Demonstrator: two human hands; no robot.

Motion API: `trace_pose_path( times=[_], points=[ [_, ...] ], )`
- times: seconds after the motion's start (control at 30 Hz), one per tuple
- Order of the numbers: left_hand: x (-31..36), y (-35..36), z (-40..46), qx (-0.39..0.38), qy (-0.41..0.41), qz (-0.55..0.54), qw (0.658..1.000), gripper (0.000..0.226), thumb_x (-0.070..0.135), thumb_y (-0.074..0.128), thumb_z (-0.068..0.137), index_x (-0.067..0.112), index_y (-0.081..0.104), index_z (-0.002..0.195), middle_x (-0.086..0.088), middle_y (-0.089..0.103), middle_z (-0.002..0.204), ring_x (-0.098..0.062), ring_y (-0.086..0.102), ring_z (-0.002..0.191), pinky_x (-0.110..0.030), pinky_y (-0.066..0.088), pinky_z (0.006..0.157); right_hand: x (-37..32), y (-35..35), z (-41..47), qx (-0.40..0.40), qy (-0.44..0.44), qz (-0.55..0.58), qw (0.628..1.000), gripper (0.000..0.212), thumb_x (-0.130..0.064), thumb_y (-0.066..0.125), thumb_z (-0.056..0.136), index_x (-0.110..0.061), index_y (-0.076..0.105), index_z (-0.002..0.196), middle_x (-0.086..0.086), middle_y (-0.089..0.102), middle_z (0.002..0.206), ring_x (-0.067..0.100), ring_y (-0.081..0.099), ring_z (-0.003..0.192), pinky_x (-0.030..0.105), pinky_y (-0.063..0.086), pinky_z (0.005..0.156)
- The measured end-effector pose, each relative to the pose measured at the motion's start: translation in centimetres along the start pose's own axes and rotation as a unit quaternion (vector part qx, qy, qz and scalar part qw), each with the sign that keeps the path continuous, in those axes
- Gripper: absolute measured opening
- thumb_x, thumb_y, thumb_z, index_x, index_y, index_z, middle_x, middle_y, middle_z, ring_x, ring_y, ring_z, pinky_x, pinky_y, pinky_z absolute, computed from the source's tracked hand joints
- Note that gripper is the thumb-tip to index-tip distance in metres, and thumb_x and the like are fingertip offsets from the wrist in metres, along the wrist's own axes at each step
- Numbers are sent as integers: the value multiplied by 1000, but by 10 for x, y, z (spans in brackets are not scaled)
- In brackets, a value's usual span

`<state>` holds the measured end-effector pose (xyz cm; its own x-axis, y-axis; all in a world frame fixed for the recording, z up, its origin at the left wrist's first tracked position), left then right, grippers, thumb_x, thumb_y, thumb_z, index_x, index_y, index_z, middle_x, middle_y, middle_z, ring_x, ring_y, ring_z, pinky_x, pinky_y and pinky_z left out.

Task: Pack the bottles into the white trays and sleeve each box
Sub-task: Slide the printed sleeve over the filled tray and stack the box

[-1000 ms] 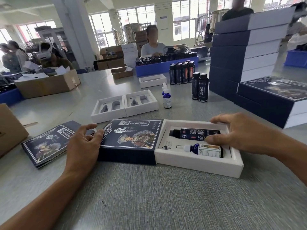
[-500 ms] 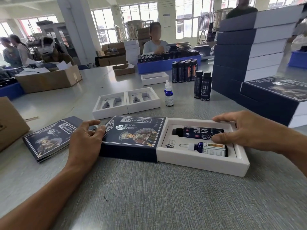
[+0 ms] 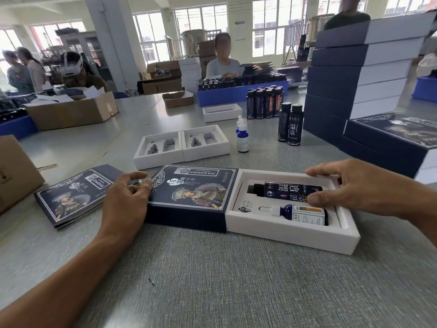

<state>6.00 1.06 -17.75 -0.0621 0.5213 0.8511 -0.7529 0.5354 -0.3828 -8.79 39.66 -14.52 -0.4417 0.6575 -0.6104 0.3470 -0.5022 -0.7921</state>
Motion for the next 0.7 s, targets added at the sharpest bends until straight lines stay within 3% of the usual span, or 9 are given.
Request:
trace_pose_path(
  times=[0.17, 0.33, 0.47, 0.53, 0.6, 0.7],
  points=[
    [6, 6, -4, -27, 4, -7, 1000, 18, 32, 61, 97, 28, 63, 115, -1, 72, 94, -15, 70, 82, -25, 48, 61, 1, -4, -1, -9, 10, 2, 1000, 75, -57, 79, 62, -39, 57, 131, -20, 58, 125, -6, 50, 104, 34, 36, 97],
    [8, 6, -5, -14, 13, 19, 1000, 19, 31, 59, 98, 27, 63, 116, 3, 69, 91, -14, 67, 84, -28, 48, 64, -5, 1, -4, 20, 3, -8, 1000, 73, -49, 81, 68, -32, 56, 135, -19, 61, 118, -6, 54, 98, 21, 38, 85],
    [7, 8, -3, -20, 12, 61, 998, 34, 37, 60, 97, 24, 55, 127, 3, 62, 112, -16, 61, 97, -23, 44, 72, -22, 16, -8, 63, -17, -48, 997, 75, -48, 78, 75, -21, 53, 140, -3, 58, 138, 9, 52, 112, 33, 39, 98],
    [6, 5, 1, -1, -3, 81, 997, 42, 40, 61, 95, 18, 54, 130, -5, 57, 124, -21, 57, 108, -32, 48, 87, -35, 25, -12, 69, -33, -57, 995, 80, -58, 73, 73, -21, 53, 140, -3, 59, 137, 11, 55, 115, 34, 41, 99],
    [5, 2, 4, 21, -8, 114, 993, 45, 44, 60, 95, 14, 56, 128, -13, 55, 128, -25, 57, 111, -42, 49, 97, -49, 34, -18, 51, -59, -67, 995, 90, -78, 62, 66, -25, 54, 138, -10, 63, 129, 2, 58, 102, 26, 44, 86],
    [6, -1, 6, 21, -12, 129, 991, 46, 45, 58, 95, 10, 60, 126, -15, 58, 126, -23, 59, 106, -37, 50, 91, -62, 41, -31, -22, -107, -90, 990, 105, -101, 46, 54, -40, 47, 140, -29, 59, 120, -8, 57, 99, 20, 46, 82]
  ],
)
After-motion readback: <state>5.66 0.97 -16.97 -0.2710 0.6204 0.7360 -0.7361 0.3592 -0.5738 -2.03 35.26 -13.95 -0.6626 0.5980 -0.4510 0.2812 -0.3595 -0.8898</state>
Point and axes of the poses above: each hand's wrist, its own z-axis towards the middle knuckle, its own y-axis out of the palm, x = y × z, the point moved 5 cm from there along z, towards the middle knuckle
